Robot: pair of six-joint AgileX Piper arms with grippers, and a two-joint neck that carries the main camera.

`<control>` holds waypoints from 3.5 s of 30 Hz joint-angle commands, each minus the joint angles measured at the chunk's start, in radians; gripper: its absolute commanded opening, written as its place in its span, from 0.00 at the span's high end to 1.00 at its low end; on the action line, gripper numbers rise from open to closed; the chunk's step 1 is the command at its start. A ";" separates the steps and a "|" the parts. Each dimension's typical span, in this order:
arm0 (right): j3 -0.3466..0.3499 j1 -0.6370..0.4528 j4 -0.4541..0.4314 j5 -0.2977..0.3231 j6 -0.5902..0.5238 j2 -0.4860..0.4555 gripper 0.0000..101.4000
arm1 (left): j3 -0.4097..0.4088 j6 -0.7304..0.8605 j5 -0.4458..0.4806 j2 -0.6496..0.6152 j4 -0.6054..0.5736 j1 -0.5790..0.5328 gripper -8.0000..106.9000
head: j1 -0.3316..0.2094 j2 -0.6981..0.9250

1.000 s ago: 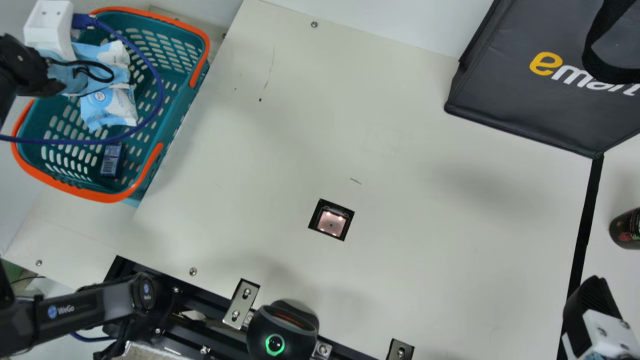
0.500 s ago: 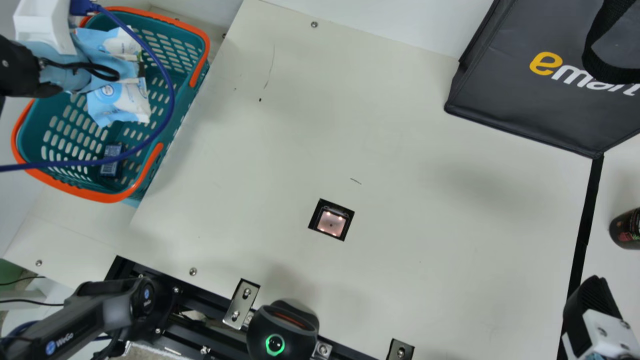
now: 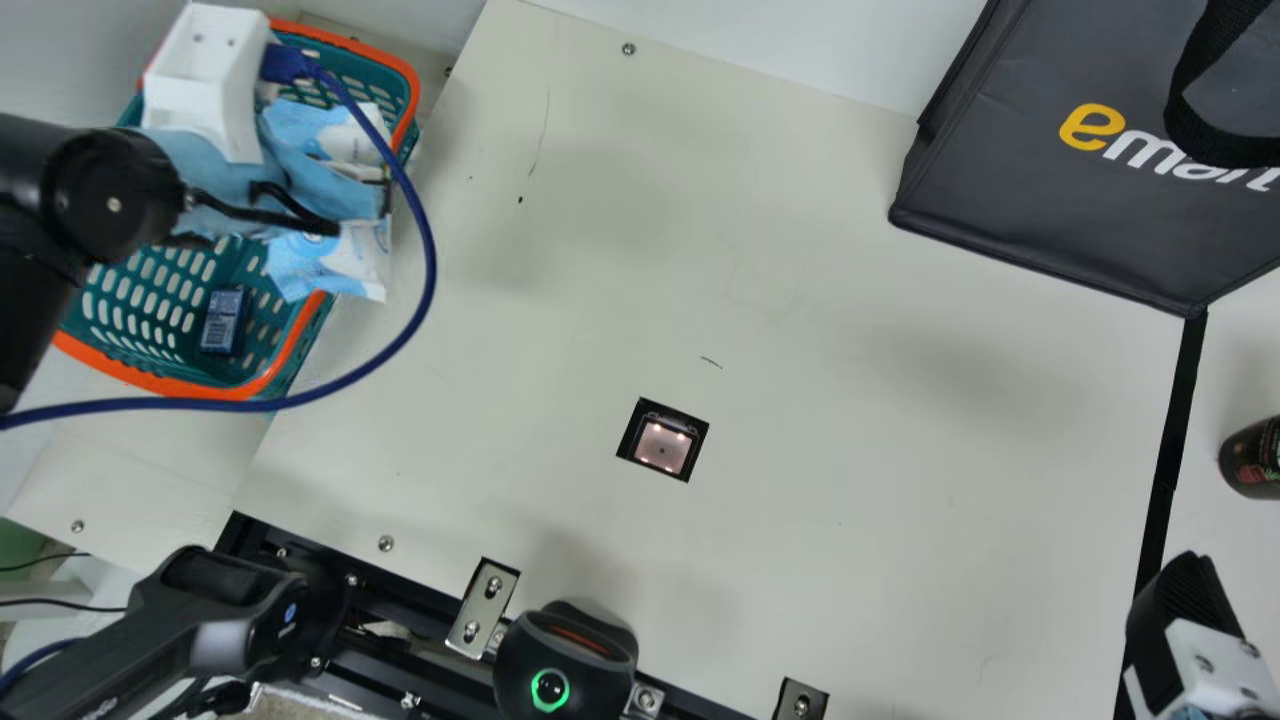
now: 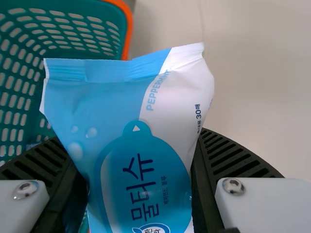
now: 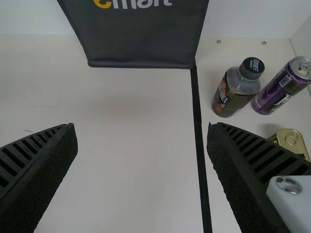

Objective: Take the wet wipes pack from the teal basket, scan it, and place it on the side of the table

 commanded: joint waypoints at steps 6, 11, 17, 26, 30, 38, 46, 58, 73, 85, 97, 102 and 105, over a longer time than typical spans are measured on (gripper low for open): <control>0.000 0.000 0.000 0.000 0.000 0.000 0.06 | 0.011 -0.203 0.025 0.012 0.062 -0.247 1.00 | -0.029 0.002; 0.000 0.000 0.000 0.000 0.000 0.000 0.06 | 0.011 -0.316 0.031 0.039 0.097 -0.378 1.00 | -0.029 0.002; 0.000 0.000 0.000 0.000 0.000 0.000 0.06 | 0.004 -0.431 0.032 0.089 0.122 -0.509 1.00 | -0.029 0.002; 0.000 0.000 0.000 0.000 0.000 0.000 0.06 | -0.007 -0.548 0.020 0.179 0.111 -0.662 1.00 | -0.029 0.002; 0.000 0.000 0.000 0.000 0.000 0.000 0.06 | -0.009 -0.560 0.003 0.224 0.088 -0.715 1.00 | -0.029 0.002; 0.000 0.000 0.000 0.000 0.000 0.000 0.06 | -0.007 -0.521 -0.044 0.310 0.045 -0.783 1.00 | -0.029 0.002; 0.000 0.000 0.000 0.000 0.000 0.000 0.06 | -0.004 -0.370 -0.104 0.372 0.002 -0.808 1.00 | -0.029 0.002; 0.000 0.000 0.000 0.000 0.000 0.000 0.06 | 0.001 -0.088 -0.190 0.449 -0.103 -0.791 1.00 | -0.029 0.002; 0.000 0.000 0.000 0.000 0.000 0.000 0.06 | 0.003 0.130 -0.223 0.491 -0.223 -0.734 0.65 | -0.029 0.002; 0.000 0.000 0.000 0.000 0.000 0.000 0.06 | 0.018 0.188 -0.236 0.488 -0.262 -0.715 0.30 | -0.029 0.002; 0.000 0.000 0.000 0.000 0.000 0.000 0.06 | 0.030 0.227 -0.196 0.372 -0.287 -0.676 0.15 | -0.029 0.002; 0.000 0.000 0.000 0.000 0.000 0.000 0.06 | 0.048 0.235 -0.166 0.284 -0.302 -0.628 0.15 | -0.029 0.002; 0.000 0.000 0.000 0.000 0.000 0.000 0.06 | 0.059 0.247 -0.143 0.227 -0.317 -0.586 0.15 | -0.029 0.002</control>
